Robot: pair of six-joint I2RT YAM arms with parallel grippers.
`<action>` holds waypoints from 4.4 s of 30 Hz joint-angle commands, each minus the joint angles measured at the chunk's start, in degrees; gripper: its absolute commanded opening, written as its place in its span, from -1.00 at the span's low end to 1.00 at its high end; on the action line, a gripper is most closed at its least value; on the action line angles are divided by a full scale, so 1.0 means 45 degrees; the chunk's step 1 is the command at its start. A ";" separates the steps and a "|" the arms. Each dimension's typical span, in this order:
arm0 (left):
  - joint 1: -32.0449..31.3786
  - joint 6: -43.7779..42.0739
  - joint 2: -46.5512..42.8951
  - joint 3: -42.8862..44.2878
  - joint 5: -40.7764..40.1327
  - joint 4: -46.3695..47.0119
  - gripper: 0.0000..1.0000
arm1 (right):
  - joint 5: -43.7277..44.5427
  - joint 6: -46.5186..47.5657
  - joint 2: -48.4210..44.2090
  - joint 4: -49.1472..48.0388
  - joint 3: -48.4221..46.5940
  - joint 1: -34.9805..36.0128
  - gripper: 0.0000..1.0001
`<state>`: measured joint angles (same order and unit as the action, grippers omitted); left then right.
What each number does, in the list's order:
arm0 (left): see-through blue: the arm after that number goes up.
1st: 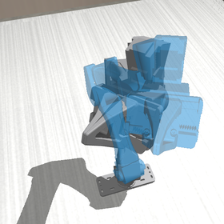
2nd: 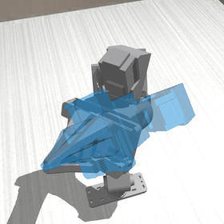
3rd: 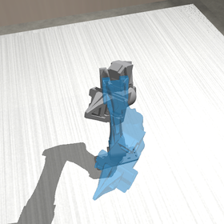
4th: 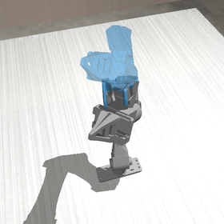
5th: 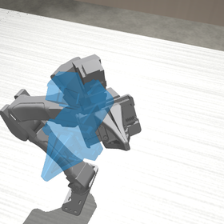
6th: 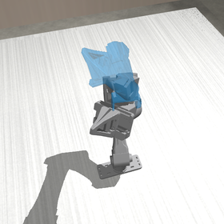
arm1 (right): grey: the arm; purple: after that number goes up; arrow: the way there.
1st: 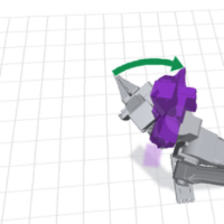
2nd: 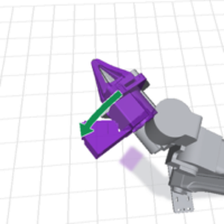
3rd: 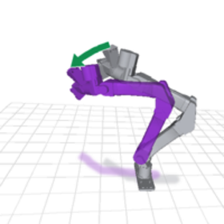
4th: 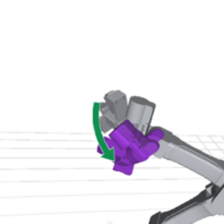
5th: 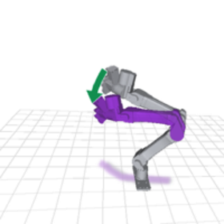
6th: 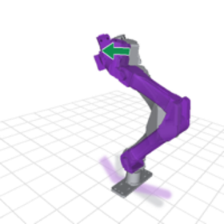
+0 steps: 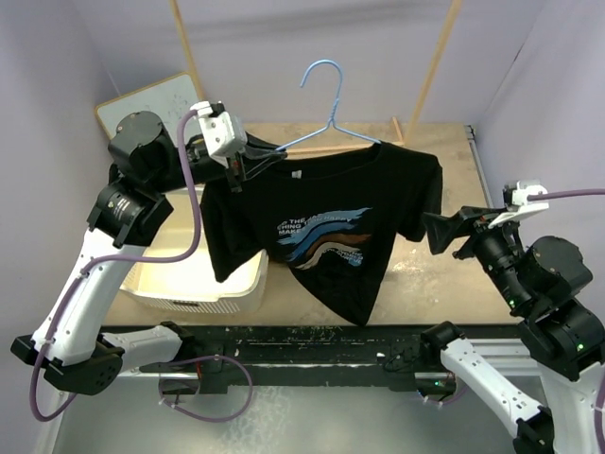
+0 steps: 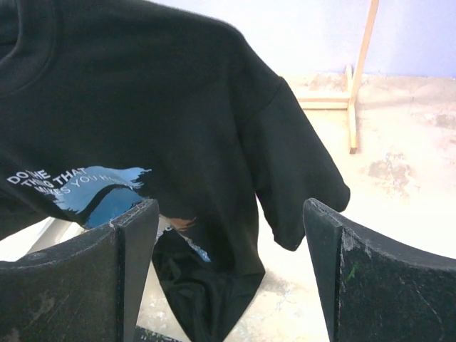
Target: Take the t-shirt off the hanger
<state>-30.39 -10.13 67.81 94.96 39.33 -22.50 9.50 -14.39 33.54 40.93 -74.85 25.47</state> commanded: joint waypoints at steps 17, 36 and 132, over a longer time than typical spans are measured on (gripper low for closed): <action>0.0074 -0.0086 -0.0870 0.1469 0.1282 -0.0249 -1.00 | -0.2082 0.1537 0.1531 -0.0555 -0.0689 0.0043 -0.67; 0.0074 -0.0491 -0.2814 0.0247 0.0242 -0.1055 -1.00 | 1.1106 -0.3817 0.3514 0.2841 -0.2725 0.0042 -1.00; -0.6728 -0.3291 0.4050 -0.0058 -0.8518 -0.4826 -1.00 | -0.8412 0.0748 0.2221 0.1745 -0.3031 -0.3220 0.21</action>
<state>-61.12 -24.60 92.07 94.65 1.43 -48.62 -31.90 -11.97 44.77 47.70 -90.45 10.85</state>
